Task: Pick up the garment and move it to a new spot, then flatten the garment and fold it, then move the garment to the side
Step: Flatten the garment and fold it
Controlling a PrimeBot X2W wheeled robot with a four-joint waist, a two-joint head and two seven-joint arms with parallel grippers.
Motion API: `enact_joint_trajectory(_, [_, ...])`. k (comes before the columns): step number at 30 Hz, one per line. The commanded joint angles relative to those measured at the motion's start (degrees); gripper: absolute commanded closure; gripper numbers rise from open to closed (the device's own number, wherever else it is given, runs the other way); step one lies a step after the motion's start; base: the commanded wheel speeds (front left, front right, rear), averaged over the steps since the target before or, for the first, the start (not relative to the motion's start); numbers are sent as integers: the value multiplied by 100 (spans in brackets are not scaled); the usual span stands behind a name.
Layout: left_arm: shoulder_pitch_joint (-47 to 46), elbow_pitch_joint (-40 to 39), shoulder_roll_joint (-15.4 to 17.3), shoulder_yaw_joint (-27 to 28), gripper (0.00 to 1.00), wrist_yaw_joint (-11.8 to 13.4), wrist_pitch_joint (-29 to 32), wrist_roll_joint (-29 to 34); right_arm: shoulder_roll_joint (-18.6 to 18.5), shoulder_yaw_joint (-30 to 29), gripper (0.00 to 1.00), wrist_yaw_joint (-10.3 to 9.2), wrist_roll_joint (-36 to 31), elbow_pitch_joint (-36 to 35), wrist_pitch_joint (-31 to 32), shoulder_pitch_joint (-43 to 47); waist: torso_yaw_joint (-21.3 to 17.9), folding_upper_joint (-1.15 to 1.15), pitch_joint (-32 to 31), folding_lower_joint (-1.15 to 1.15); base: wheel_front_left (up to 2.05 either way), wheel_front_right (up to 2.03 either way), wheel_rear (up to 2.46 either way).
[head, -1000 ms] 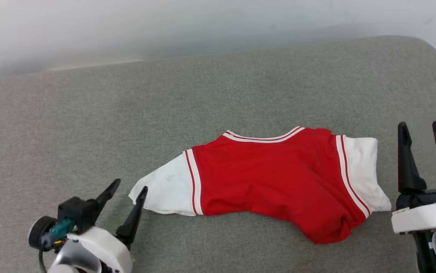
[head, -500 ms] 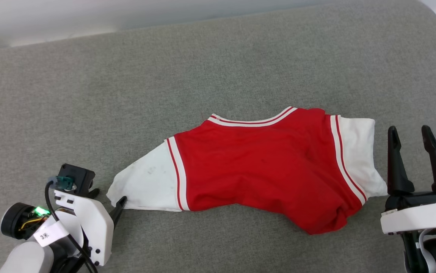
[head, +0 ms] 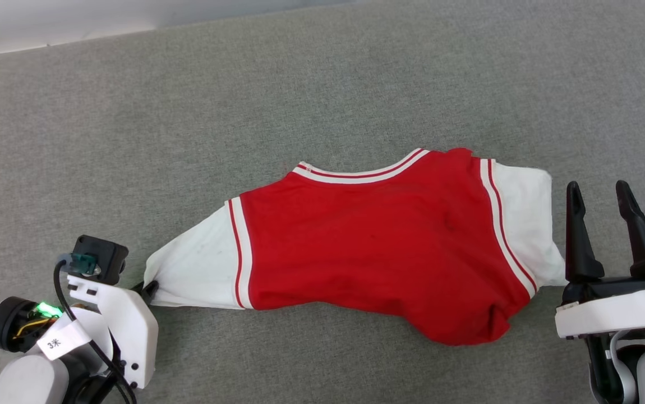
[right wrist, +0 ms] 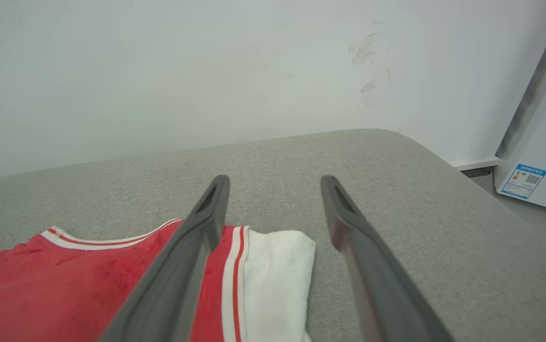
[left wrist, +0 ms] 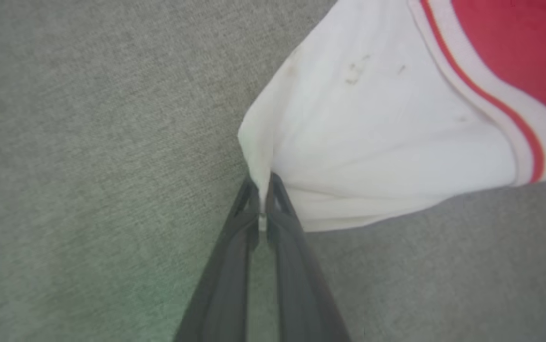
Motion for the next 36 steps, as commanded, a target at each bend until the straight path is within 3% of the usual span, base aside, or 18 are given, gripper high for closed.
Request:
enact_joint_trajectory(1, [110, 153, -33, 11, 100, 74, -79, 11, 21, -13, 0, -2, -58, 28, -5, -24, 46, 0, -76, 0, 0, 0, 0])
enact_joint_trajectory(7, [127, 56, -195, 443, 100, 299, -679, -153, -46, -39, 0, -2, -155, 110, 314, 114, 215, 0, -356, 0, 0, 0, 0])
enact_joint_trajectory(12, [296, -244, -79, 658, 100, 349, -916, -157, -174, -121, 0, -2, -192, 173, 969, 226, 397, 0, -515, 0, 0, 0, 0])
enact_joint_trajectory(18, [605, -992, 131, 790, 100, 412, -901, -80, -519, -199, 0, -2, -218, 5, 2577, -35, 573, 0, -496, 0, 0, 0, 0])
enact_joint_trajectory(29, [827, -2295, 191, 668, 100, 440, -668, -123, -1757, 378, 0, -2, 252, -460, 6180, -1171, 925, 0, -55, 0, 0, 0, 0])
enact_joint_trajectory(33, [696, -2483, 214, 623, 100, 390, -669, -109, -1834, 396, 0, -2, 553, -282, 7038, -1597, 1085, 0, 151, 0, 0, 0, 0])
enact_joint_trajectory(36, [651, -2501, 214, 592, 100, 355, -684, -139, -1900, 414, 0, -3, 572, -167, 7319, -1762, 1159, 0, 250, 0, 0, 0, 0])
